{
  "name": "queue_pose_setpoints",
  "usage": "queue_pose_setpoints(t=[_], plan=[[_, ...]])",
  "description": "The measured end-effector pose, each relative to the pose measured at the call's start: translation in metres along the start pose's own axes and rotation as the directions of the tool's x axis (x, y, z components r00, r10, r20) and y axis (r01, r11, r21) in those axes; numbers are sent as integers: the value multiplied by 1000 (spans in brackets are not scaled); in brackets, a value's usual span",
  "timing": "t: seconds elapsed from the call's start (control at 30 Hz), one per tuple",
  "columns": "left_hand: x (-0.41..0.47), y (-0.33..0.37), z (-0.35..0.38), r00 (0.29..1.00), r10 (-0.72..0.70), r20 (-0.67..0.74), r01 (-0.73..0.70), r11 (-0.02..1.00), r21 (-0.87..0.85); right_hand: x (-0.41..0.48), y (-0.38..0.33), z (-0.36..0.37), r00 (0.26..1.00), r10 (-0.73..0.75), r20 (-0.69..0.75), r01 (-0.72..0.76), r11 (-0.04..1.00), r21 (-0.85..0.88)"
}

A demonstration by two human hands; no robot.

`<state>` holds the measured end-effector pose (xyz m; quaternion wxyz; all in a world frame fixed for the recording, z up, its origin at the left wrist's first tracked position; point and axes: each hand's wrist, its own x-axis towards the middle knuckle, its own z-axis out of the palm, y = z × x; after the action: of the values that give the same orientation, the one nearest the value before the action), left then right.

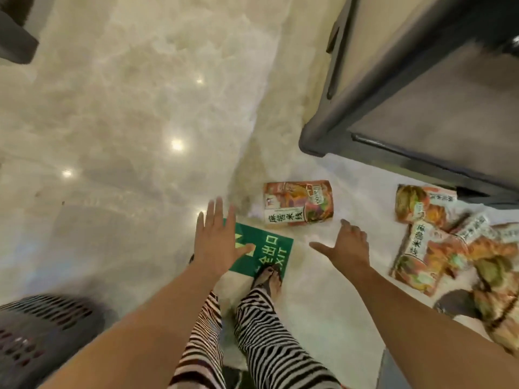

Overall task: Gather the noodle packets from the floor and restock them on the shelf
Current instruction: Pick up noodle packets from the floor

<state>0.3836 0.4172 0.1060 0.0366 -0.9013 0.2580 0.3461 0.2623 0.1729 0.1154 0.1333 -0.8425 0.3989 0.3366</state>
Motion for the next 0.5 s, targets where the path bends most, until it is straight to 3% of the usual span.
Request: queue_pose_setpoints(t=[0.3, 0.5], plan=[[212, 7, 97, 939, 340, -56, -316, 915, 250, 209, -1, 86, 954, -300, -11, 293, 939, -179], [326, -4, 131, 793, 592, -141, -518, 779, 353, 324, -20, 110, 834, -543, 99, 537, 755, -376]])
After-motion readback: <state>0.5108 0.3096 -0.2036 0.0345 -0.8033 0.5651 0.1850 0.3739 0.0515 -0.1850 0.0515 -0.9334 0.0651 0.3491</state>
